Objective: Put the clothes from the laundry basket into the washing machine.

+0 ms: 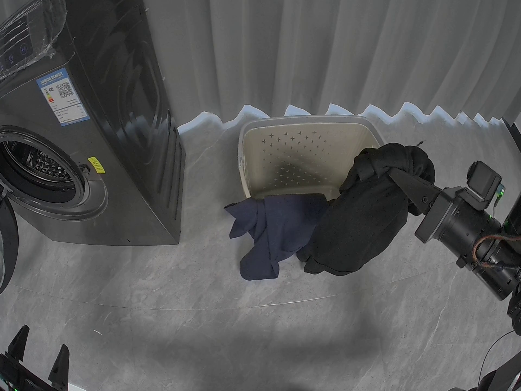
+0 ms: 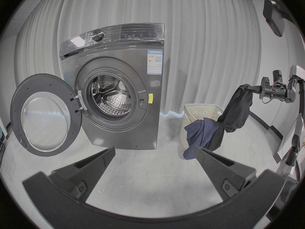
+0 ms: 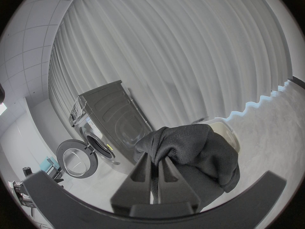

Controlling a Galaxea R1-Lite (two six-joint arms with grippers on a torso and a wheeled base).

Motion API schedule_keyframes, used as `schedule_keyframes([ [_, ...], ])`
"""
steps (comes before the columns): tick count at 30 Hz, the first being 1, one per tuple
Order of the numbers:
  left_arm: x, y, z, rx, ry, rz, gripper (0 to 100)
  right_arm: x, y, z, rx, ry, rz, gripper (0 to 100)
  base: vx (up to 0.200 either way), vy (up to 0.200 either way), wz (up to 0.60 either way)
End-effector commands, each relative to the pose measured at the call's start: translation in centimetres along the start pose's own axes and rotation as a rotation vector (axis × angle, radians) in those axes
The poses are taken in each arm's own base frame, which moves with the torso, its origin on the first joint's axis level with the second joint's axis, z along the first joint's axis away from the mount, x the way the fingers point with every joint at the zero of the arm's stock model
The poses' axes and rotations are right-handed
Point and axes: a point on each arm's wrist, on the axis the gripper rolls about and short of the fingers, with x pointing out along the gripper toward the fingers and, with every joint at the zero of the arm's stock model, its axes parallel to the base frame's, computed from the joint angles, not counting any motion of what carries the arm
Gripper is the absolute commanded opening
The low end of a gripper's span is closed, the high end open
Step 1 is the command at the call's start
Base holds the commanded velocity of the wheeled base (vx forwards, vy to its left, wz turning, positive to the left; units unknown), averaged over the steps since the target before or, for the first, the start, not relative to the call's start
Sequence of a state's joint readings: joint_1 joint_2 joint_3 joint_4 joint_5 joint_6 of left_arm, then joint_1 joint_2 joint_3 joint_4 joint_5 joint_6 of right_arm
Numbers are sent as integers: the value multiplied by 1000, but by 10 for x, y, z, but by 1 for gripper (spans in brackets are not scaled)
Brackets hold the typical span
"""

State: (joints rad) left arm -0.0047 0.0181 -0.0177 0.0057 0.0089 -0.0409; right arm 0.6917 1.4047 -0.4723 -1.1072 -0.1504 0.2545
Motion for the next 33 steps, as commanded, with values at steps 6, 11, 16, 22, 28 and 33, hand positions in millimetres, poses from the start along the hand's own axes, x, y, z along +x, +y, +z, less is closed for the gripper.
schedule_keyframes([
  [6,0,0,-5,-1,3,0,100,0,0,-1,-2,5,2,0,0,200,0],
  [11,0,0,-5,1,3,0,100,0,1,-1,-1,4,4,0,0,200,0],
  [16,0,0,-5,1,3,0,100,0,2,-2,0,9,14,0,0,200,0],
  [22,0,0,-5,1,3,0,100,-1,4,-3,1,13,23,0,0,200,0],
  [28,0,0,-5,1,3,0,100,-1,4,-3,1,14,23,0,0,100,0],
  [33,0,0,-5,1,3,0,100,-1,3,-3,0,15,20,0,-80,0,0],
])
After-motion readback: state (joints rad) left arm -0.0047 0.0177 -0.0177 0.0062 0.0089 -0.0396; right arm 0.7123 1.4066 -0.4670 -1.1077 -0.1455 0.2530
